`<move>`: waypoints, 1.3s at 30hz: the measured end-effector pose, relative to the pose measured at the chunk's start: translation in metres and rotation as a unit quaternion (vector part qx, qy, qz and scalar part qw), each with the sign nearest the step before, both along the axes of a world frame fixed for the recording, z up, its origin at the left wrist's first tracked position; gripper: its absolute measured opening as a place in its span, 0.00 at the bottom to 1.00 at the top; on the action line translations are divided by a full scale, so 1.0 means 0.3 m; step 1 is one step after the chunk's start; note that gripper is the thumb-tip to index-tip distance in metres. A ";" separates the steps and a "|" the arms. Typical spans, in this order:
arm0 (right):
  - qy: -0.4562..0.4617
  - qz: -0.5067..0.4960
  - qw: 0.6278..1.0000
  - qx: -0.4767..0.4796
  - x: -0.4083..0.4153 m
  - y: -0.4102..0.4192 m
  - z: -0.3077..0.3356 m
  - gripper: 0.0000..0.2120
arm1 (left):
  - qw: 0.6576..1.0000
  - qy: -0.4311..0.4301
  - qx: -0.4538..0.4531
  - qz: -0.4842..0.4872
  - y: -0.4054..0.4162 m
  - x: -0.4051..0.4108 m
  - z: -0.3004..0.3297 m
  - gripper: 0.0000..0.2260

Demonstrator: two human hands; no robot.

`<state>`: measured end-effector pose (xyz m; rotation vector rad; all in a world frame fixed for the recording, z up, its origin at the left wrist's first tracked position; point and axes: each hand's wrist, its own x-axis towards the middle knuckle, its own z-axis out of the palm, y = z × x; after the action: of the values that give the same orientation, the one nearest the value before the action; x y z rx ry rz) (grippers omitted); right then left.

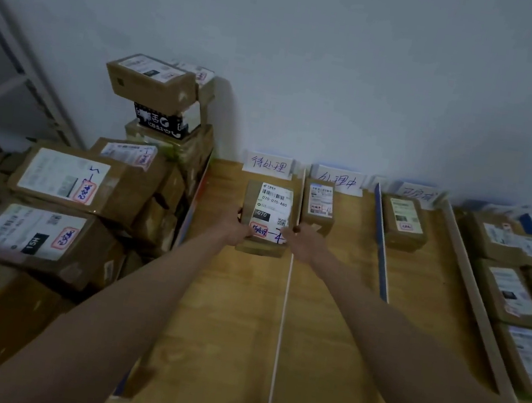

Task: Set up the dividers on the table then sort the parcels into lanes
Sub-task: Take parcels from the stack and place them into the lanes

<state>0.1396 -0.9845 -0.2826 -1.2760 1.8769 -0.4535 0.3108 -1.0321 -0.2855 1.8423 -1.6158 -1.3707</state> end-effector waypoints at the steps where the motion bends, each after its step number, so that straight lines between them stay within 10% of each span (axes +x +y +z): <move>1: 0.019 0.003 1.000 -0.007 -0.012 -0.012 -0.020 0.21 | 1.000 -0.005 0.004 0.000 -0.011 -0.003 -0.016 0.24; 19: 0.237 -0.005 0.966 -0.104 -0.257 -0.304 -0.265 0.17 | 0.997 -0.010 0.064 -0.029 -0.538 -0.178 -0.382 0.20; 39: 0.250 -0.054 0.960 -0.114 -0.322 -0.301 -0.349 0.17 | 0.991 -0.114 0.034 -0.054 -0.661 -0.267 -0.484 0.23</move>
<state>0.0431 -1.0750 -0.3873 -1.5536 2.3778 -0.4430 0.2307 -1.2304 -0.4306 2.0420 -1.8245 -1.3129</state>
